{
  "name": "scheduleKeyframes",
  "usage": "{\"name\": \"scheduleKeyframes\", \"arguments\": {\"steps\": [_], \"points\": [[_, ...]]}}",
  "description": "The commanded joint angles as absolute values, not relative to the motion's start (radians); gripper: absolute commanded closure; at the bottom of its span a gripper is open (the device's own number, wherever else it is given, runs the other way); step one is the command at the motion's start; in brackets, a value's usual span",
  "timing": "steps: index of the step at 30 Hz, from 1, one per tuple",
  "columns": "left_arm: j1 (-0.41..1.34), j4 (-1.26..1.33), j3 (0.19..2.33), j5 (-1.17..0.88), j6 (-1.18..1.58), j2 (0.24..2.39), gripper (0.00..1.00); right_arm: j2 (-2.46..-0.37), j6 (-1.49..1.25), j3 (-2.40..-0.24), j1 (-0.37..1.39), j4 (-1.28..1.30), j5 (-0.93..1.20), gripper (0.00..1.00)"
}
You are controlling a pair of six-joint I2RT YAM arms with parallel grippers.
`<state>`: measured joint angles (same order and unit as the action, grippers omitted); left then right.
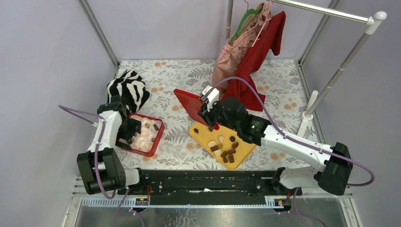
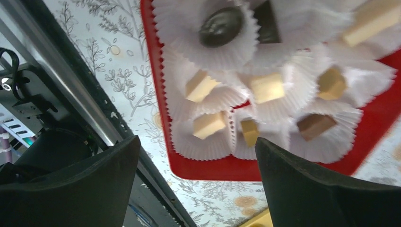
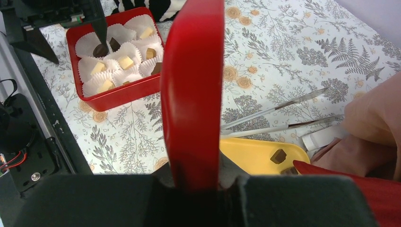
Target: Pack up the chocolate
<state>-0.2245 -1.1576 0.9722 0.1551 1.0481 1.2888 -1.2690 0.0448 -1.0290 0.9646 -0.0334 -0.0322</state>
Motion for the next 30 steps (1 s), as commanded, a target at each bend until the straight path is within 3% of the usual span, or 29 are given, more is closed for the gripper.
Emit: {"name": "scheduleKeyframes", "arguments": {"steps": [1, 8, 16, 23, 27, 30], "points": [[-0.230, -1.149, 0.886, 0.147, 1.100, 1.300, 0.02, -1.266, 0.044, -1.068, 0.959, -0.076, -0.011, 1.00], [-0.222, -1.015, 0.850, 0.111, 1.046, 1.300, 0.04, -1.270, 0.046, -1.066, 0.959, -0.066, -0.006, 1.00], [-0.171, -1.006, 0.889, 0.113, 1.023, 1.327, 0.22, -1.299, 0.047, -1.088, 0.960, -0.066, -0.002, 1.00], [-0.129, -0.999, 0.847, 0.112, 1.054, 1.319, 0.31, -1.320, 0.048, -1.100, 0.959, -0.071, 0.033, 1.00], [-0.124, -0.998, 0.849, 0.115, 1.062, 1.311, 0.47, -1.326, 0.049, -1.103, 0.960, -0.071, 0.038, 1.00], [-0.121, -1.004, 0.853, 0.119, 1.066, 1.304, 0.54, -1.327, 0.051, -1.104, 0.959, -0.071, 0.039, 1.00]]}}
